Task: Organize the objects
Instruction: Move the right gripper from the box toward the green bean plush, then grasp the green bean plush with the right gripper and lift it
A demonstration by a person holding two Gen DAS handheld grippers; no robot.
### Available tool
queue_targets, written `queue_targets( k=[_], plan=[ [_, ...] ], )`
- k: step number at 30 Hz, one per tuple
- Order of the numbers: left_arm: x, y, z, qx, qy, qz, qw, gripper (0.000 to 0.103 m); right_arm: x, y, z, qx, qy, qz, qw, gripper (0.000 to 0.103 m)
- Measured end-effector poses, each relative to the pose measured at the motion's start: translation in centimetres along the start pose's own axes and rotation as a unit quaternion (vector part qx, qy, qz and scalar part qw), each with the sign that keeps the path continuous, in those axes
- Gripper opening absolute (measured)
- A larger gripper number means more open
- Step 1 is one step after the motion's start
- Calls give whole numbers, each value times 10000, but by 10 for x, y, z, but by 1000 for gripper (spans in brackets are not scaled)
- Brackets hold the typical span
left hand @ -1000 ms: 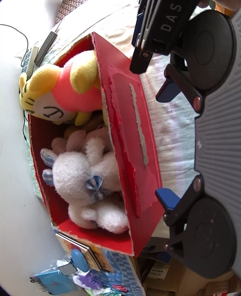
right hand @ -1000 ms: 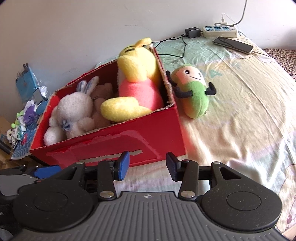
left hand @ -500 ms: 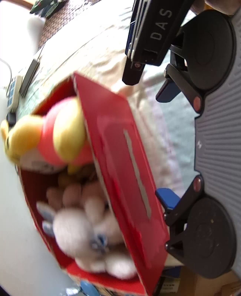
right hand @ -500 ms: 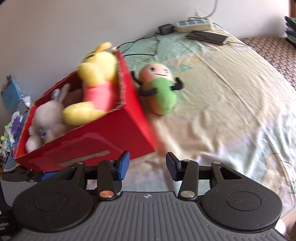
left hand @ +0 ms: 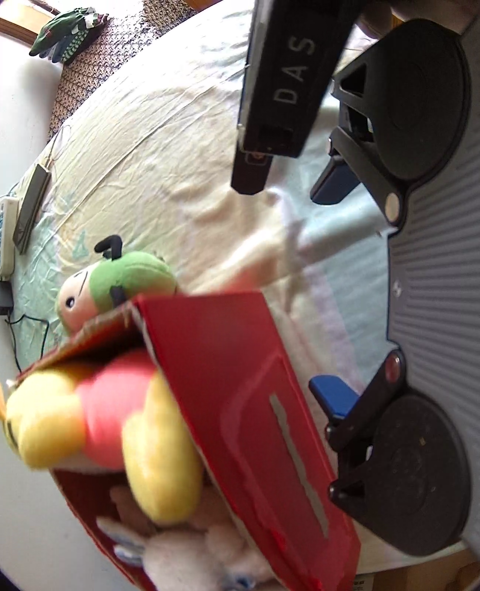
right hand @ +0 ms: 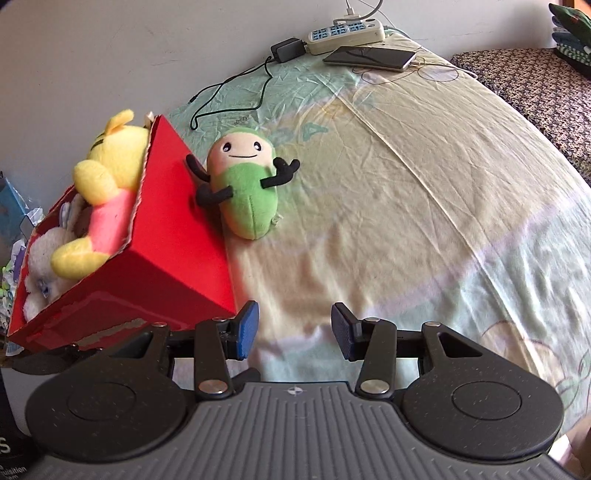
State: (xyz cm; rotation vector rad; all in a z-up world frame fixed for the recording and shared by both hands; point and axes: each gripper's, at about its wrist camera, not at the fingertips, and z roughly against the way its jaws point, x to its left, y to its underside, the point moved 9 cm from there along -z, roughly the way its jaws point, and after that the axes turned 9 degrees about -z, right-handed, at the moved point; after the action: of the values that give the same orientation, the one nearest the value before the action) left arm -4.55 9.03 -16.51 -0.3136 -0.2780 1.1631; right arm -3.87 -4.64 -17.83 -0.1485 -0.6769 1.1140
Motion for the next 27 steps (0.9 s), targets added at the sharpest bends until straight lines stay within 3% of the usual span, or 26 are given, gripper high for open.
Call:
queue_targets(
  k=[17,24,27],
  plan=[
    [-25,-18,-26,33,-58,769,9970,98,-4,-93,-67,501,-1465,-225,9877,45],
    [-32,-16,-29,-8,-66,969,9953,98,6,-111,-104,772,-1902,-499,9774,44],
    [-30,-14,-28,-1,-115,1072,9942,98,9,-111,-113,959,-2090,-616,9712,37]
  ],
)
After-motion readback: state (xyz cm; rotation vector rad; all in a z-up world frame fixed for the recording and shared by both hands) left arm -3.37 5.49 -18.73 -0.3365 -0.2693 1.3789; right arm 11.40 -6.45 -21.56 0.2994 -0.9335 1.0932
